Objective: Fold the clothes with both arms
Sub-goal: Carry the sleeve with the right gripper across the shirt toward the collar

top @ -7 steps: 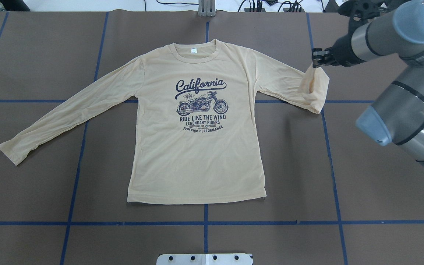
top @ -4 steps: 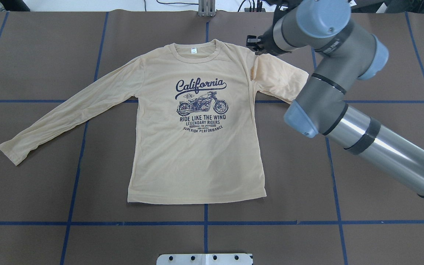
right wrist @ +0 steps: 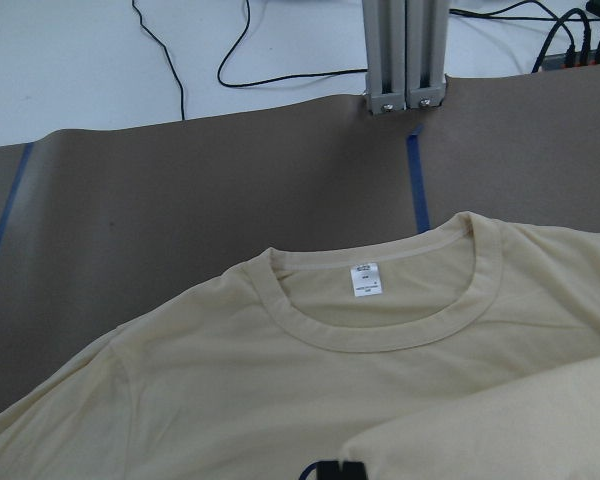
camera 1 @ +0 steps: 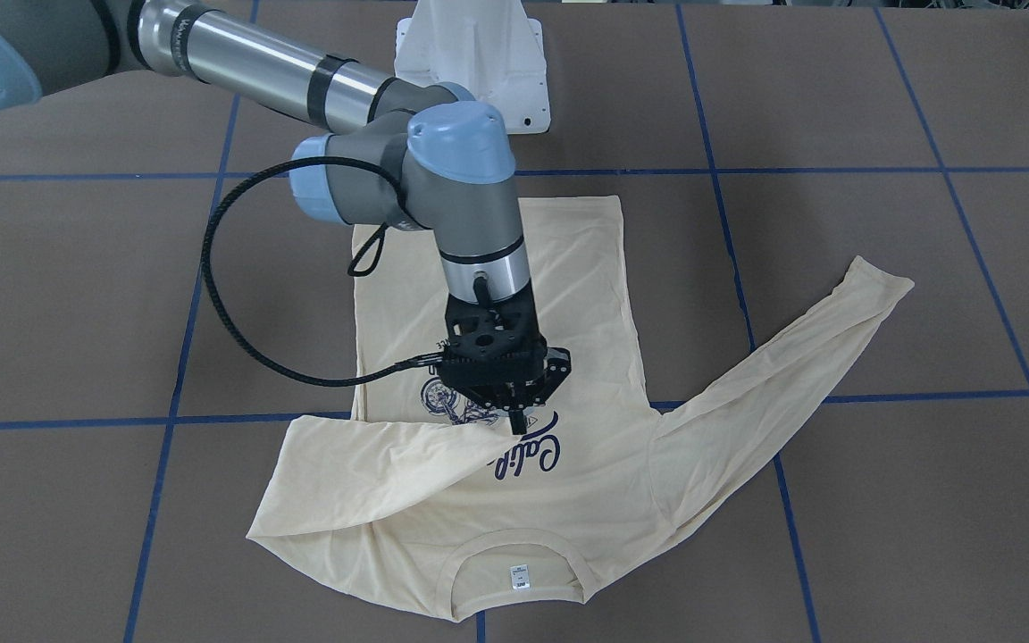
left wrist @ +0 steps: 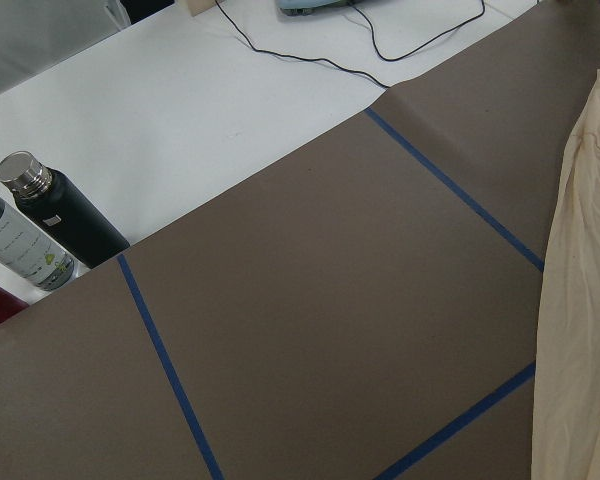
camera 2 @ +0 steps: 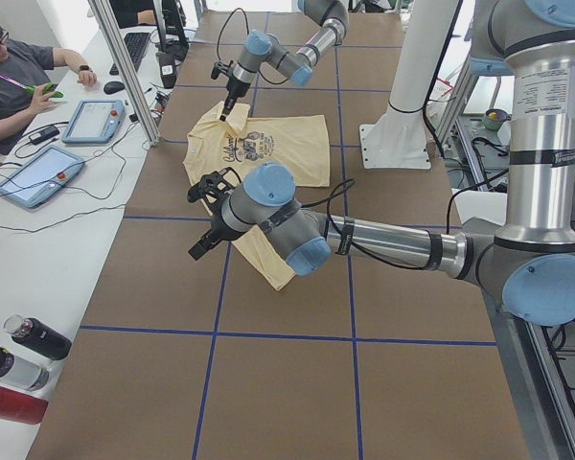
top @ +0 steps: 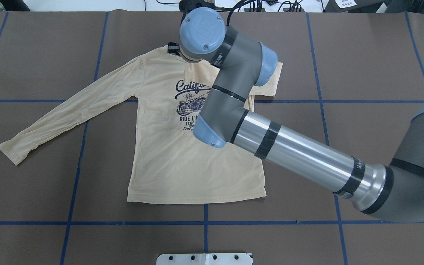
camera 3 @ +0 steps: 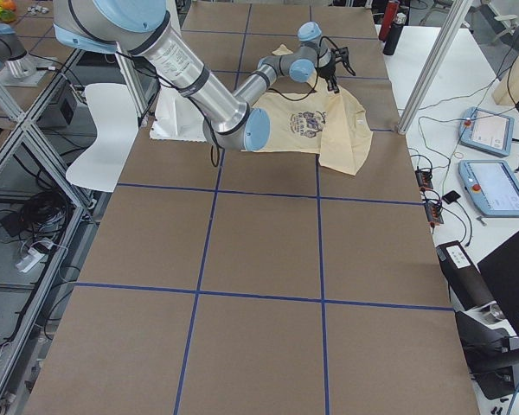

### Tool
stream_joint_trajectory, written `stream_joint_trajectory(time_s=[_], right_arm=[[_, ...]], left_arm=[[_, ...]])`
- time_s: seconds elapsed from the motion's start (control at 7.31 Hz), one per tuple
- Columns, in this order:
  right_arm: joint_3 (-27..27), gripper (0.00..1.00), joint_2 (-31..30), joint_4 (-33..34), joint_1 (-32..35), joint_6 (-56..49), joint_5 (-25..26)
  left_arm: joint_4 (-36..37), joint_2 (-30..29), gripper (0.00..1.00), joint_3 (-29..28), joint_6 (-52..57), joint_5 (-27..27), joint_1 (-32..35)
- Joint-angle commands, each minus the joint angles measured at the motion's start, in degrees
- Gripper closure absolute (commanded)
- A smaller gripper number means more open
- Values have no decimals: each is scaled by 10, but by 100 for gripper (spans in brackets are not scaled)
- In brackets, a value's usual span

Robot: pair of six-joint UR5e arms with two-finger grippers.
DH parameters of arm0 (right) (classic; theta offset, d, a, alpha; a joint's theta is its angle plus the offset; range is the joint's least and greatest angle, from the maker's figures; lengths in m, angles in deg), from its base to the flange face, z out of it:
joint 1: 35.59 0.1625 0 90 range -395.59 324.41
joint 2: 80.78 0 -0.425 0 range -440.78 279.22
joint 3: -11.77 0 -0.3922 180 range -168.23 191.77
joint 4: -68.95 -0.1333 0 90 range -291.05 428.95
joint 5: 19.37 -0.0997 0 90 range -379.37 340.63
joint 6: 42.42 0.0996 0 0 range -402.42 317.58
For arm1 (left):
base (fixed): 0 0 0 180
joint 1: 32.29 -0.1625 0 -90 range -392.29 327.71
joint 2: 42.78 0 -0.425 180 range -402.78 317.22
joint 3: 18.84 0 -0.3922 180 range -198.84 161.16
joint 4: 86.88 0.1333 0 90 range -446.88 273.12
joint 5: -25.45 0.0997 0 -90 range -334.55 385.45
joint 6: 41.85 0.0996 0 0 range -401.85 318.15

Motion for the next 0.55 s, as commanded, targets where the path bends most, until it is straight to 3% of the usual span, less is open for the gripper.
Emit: stream_joint_trajectory(time_s=[0.0, 0.27, 0.41], right_arm=[[-92, 100, 87, -1, -48, 34, 48], [-176, 100, 153, -4, -64, 49, 68], [-185, 100, 157, -5, -65, 52, 72]], left_arm=[[-1, 0, 0, -3, -2, 0, 0], [-1, 0, 0, -3, -3, 1, 0], [-1, 0, 0, -3, -2, 1, 0]])
